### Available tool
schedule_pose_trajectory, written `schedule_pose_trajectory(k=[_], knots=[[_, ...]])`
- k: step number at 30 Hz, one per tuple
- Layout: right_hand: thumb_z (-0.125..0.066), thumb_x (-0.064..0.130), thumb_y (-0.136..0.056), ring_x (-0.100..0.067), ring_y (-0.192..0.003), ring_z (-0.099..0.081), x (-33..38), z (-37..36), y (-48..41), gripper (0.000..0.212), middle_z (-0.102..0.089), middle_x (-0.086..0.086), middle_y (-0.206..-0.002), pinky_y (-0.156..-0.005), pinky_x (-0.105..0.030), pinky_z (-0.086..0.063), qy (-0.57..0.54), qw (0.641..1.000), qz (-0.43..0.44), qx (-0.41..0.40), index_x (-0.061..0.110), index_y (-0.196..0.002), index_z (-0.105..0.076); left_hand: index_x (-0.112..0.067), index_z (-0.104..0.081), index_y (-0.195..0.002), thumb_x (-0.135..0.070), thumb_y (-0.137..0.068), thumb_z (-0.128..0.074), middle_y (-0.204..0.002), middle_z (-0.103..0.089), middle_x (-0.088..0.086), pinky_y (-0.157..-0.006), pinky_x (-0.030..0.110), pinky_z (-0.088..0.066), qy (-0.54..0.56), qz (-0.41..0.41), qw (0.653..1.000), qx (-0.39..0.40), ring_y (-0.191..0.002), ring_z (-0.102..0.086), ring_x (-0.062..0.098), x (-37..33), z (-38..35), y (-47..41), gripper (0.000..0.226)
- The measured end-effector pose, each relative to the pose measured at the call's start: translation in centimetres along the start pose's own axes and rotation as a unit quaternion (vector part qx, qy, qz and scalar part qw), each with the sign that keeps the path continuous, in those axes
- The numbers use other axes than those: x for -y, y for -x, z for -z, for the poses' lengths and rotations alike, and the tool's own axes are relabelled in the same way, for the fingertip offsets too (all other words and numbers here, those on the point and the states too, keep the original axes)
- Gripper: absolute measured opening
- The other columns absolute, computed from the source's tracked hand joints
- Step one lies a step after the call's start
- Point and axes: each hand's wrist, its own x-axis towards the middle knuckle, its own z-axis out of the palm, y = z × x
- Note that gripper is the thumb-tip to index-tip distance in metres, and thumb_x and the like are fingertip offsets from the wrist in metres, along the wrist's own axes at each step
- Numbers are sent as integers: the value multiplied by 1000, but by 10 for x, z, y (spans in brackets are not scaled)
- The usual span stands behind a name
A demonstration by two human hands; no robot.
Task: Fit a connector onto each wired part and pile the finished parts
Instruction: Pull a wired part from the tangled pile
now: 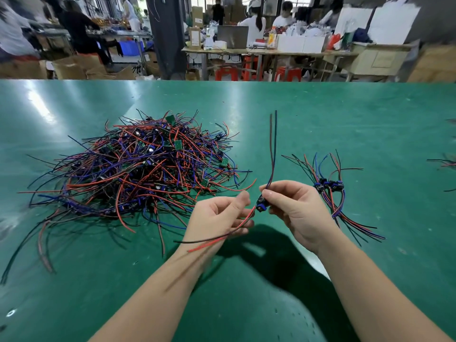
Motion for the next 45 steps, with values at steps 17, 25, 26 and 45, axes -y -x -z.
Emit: schedule_pose_trajectory(k=[17, 25, 26, 45], knots=[[-71, -1, -79, -9, -54, -59, -3, 2, -4, 13, -66, -3, -58, -53, -17, -47, 106, 994, 3, -28, 9, -71, -71, -24, -74, -63, -19, -64, -84, -60, -70, -3, -57, 19, -45, -189, -65, 980, 5, -52, -56, 5, 14, 3, 2, 11], [-63, -4, -84, -21, -52, -68, 18, 30, -17, 11, -65, -9, -55, -48, -23, -54, -156, 971, -33, -178, 1, -76, -59, -14, -74, -63, -2, -72, -80, -60, -69, 7, -58, 27, -52, -159, -15, 983, 88, -52, -59, 14, 14, -3, 8, 16], [-63, -3, -85, -21, -53, -68, 19, 35, -18, 10, -65, -8, -54, -48, -24, -54, -173, 965, -31, -195, 1, -77, -58, -13, -74, -64, -1, -72, -80, -61, -68, 8, -56, 25, -51, -160, -11, 982, 98, -52, -58, 15, 14, -4, 9, 16], [-80, 19, -74, -27, -61, -62, -8, -10, 2, 18, -68, -9, -80, -66, -37, -56, 236, 968, 61, 58, 24, -87, -68, -7, -70, -79, -15, -76, -73, -69, -70, 9, -54, 23, -56, -11, 3, 998, -56, -58, -66, 14, 6, 5, -1, 9]])
